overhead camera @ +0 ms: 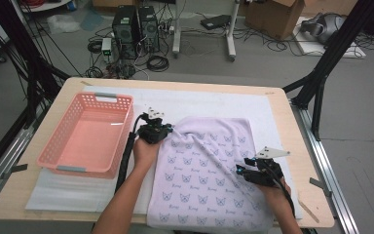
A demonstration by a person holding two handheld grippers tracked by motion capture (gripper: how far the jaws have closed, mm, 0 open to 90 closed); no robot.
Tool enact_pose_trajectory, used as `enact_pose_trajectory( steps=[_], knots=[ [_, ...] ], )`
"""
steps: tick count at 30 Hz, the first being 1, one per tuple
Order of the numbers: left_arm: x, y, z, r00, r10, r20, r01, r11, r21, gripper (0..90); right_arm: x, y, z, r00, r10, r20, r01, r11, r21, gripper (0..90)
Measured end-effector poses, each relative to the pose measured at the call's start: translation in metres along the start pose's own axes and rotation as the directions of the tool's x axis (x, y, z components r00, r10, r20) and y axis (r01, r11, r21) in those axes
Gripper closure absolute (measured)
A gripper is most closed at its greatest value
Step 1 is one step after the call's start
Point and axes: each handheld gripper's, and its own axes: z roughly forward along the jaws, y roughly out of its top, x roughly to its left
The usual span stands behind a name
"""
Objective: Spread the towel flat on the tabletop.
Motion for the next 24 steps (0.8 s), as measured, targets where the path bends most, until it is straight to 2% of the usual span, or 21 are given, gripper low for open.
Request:
enact_pose_trajectory(
  steps=[1,2,4,6,8,9,10,12,13,15,18,22,24],
  knots=[
    [0.003,0.001,-0.005,0.9997,-0.014,-0.021,0.014,0.9997,-0.022,86.8,0.001,0.000,0.003,0.9999,-0.010,0.006,0.010,1.000,0.022,60.0],
    [0.005,0.001,-0.009,0.9991,-0.028,-0.031,0.027,0.9991,-0.032,86.9,0.002,-0.001,0.004,0.9997,-0.021,0.013,0.021,1.000,0.020,68.4],
    [0.008,0.000,-0.015,0.9982,-0.035,-0.049,0.034,0.9991,-0.024,86.8,0.002,0.000,0.001,0.9996,-0.025,-0.009,0.026,0.999,0.039,86.3],
    [0.009,-0.002,-0.018,0.9978,-0.043,-0.050,0.044,0.9989,0.015,86.8,0.002,0.000,-0.003,0.9993,-0.036,-0.011,0.037,0.997,0.062,88.0],
    [0.007,-0.008,-0.022,0.9975,-0.057,-0.042,0.059,0.9979,0.026,86.9,0.001,-0.001,-0.009,0.9986,-0.052,-0.002,0.052,0.994,0.093,88.4],
    [0.006,-0.011,-0.023,0.9980,-0.057,-0.028,0.058,0.9968,0.054,86.7,0.001,-0.002,-0.013,0.9984,-0.056,0.004,0.055,0.993,0.104,88.4],
    [0.004,-0.014,-0.022,0.9990,-0.039,-0.024,0.041,0.9956,0.084,86.2,0.000,-0.004,-0.017,0.9988,-0.049,0.006,0.048,0.992,0.115,88.4],
    [0.004,-0.017,-0.021,0.9994,-0.032,-0.015,0.034,0.9928,0.115,77.4,-0.005,-0.008,-0.023,0.9997,-0.018,-0.015,0.019,0.994,0.104,87.1],
    [0.005,-0.017,-0.020,0.9991,-0.041,-0.012,0.042,0.9936,0.105,70.2,-0.007,-0.009,-0.025,0.9998,-0.012,-0.015,0.013,0.996,0.090,85.5],
    [0.006,-0.015,-0.020,0.9991,-0.042,-0.005,0.042,0.9969,0.066,62.3,-0.009,-0.009,-0.027,0.9997,0.003,-0.024,-0.001,0.998,0.067,74.5],
    [0.008,-0.004,-0.011,0.9997,-0.025,0.004,0.025,0.9971,0.072,53.7,-0.010,-0.008,-0.028,0.9996,0.015,-0.025,-0.014,1.000,0.027,68.5],
    [0.014,0.007,0.009,0.9989,-0.046,0.000,0.046,0.9970,0.061,50.5,-0.009,-0.004,-0.028,0.9996,0.010,-0.025,-0.010,1.000,-0.009,66.7],
    [0.015,0.006,0.021,0.9990,-0.044,-0.001,0.044,0.9943,0.097,49.6,-0.009,-0.004,-0.027,0.9996,0.010,-0.025,-0.010,1.000,-0.015,66.3]
  ],
)
